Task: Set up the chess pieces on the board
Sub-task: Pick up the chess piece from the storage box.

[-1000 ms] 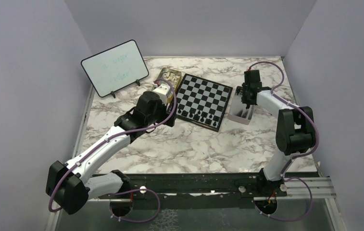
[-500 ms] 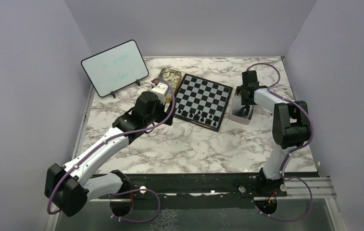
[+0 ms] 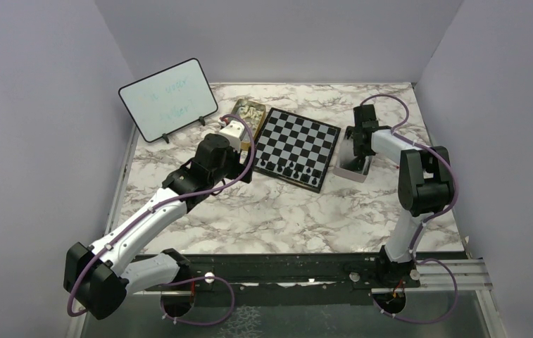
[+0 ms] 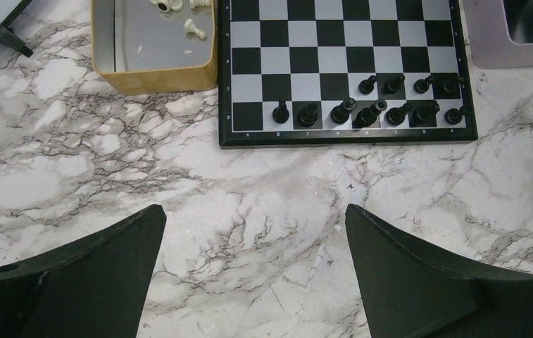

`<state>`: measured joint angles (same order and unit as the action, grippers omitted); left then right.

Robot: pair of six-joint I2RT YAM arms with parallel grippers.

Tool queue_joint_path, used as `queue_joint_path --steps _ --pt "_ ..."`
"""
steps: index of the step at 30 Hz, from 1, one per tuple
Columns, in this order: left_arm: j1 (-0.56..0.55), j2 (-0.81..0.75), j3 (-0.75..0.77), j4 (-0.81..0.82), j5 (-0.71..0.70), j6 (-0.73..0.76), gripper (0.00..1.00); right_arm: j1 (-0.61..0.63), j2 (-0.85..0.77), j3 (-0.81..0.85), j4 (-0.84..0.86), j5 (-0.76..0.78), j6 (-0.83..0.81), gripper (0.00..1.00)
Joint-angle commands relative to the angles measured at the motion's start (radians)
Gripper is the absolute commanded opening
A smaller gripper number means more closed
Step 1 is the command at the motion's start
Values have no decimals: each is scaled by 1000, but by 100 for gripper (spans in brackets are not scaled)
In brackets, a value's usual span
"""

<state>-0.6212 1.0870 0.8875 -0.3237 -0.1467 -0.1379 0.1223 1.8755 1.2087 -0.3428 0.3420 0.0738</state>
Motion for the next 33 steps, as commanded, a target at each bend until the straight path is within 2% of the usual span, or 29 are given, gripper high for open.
queue_joint_path --steps 1,7,17,24,33 --pt "3 -26 -11 17 -4 13 98 -9 25 0 -13 -30 14 28" --pt "3 -29 -12 17 -6 13 98 -8 35 7 -32 -40 14 27" --pt "3 -34 -13 20 10 14 98 -9 40 12 -44 -53 -3 33" --pt "3 -35 -19 26 7 4 96 -8 14 25 -55 -89 -40 13" --pt "3 4 -9 29 17 -68 91 -7 -139 75 -156 -184 -65 11"
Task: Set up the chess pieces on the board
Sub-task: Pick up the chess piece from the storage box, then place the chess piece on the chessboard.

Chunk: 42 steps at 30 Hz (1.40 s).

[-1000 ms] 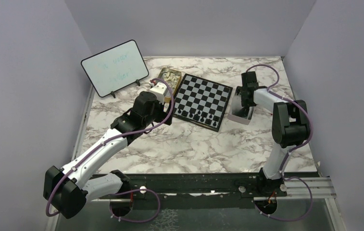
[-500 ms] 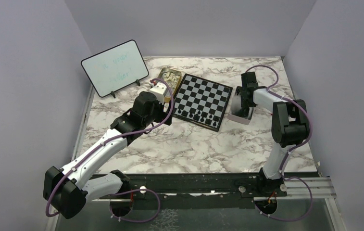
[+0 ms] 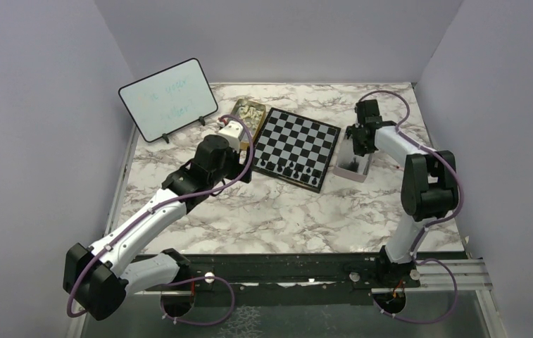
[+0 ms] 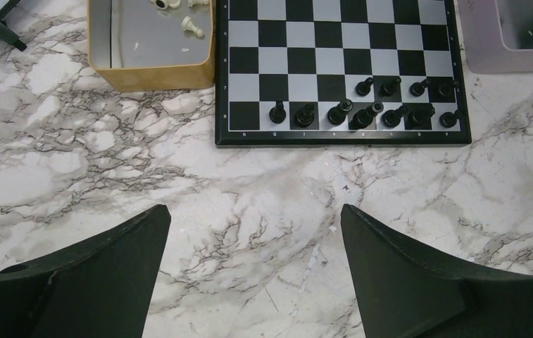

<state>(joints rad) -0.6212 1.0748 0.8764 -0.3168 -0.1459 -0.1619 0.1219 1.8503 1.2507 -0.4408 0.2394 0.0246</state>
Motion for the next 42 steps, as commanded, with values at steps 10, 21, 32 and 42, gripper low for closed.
queue_joint_path --steps 10,21,32,42 --pt "3 82 131 -14 161 -163 84 14 -336 -60 -8 -318 -2 11" --pt "6 205 276 64 449 -444 74 125 -640 -305 354 -744 -79 10" --pt "8 302 312 296 745 -654 62 224 -805 -481 639 -954 -109 11" --pt "8 411 378 333 858 -700 57 252 -776 -480 662 -1009 -79 12"
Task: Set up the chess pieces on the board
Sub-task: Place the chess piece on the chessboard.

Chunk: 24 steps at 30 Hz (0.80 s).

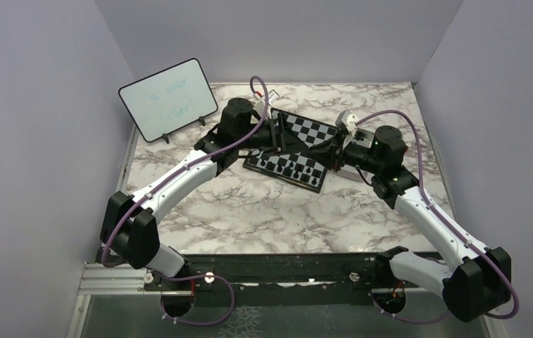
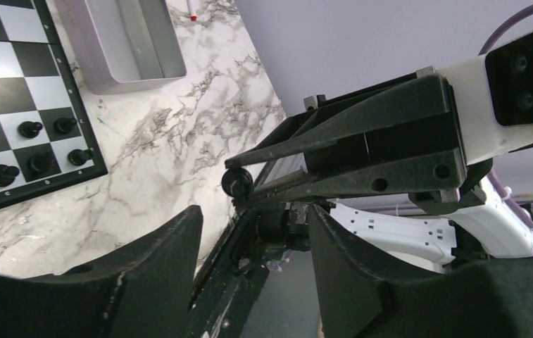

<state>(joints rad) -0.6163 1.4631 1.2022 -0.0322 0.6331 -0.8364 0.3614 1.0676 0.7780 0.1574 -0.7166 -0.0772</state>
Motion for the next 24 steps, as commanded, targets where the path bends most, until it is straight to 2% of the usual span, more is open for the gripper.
queue_joint_path --steps 1,9,15,18,24 --pt "3 29 55 44 77 -21 54 15 10 -5 58 -54 24 12" --pt "3 67 72 -6 65 16 35 24 5 7 29 -53 8 13" --pt "3 79 86 -38 56 52 27 25 1 20 -25 -52 -33 15" --pt "3 82 94 -54 61 70 18 26 3 27 -51 -56 -39 17" --pt "3 83 106 -111 41 120 13 25 22 34 -62 -35 17 22"
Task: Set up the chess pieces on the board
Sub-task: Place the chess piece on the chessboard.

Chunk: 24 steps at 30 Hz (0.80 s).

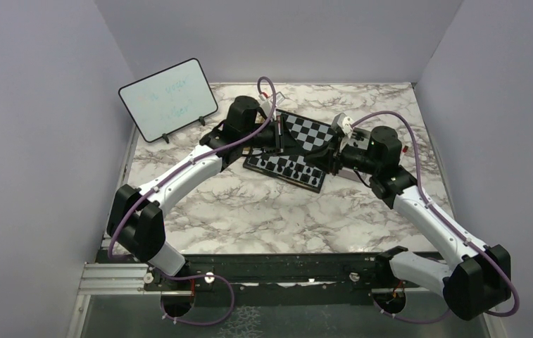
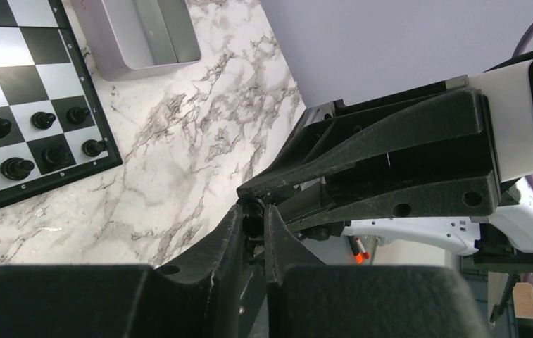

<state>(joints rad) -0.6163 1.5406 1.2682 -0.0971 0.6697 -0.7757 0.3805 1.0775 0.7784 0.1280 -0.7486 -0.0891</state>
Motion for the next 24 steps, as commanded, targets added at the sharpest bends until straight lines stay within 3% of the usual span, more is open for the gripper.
queue_joint_path --steps 1,11,18,21,22,23,24 --pt "3 7 43 -58 0 68 12 6 17 37 -47 -8 35 24" --pt "3 4 46 -131 -56 127 9 6 -37 -22 -34 81 86 44" --pt "3 -6 77 -290 -299 262 10 7 -82 -84 -26 157 191 68" --pt "3 -25 61 -313 -419 303 10 7 -101 -96 -38 238 237 71" --pt "3 -28 56 -323 -467 316 10 6 -103 -96 -45 257 249 79" --pt "3 -29 55 -336 -512 326 10 6 -103 -93 -57 269 258 93" --pt "4 -30 53 -347 -562 337 10 6 -103 -87 -73 279 265 99"
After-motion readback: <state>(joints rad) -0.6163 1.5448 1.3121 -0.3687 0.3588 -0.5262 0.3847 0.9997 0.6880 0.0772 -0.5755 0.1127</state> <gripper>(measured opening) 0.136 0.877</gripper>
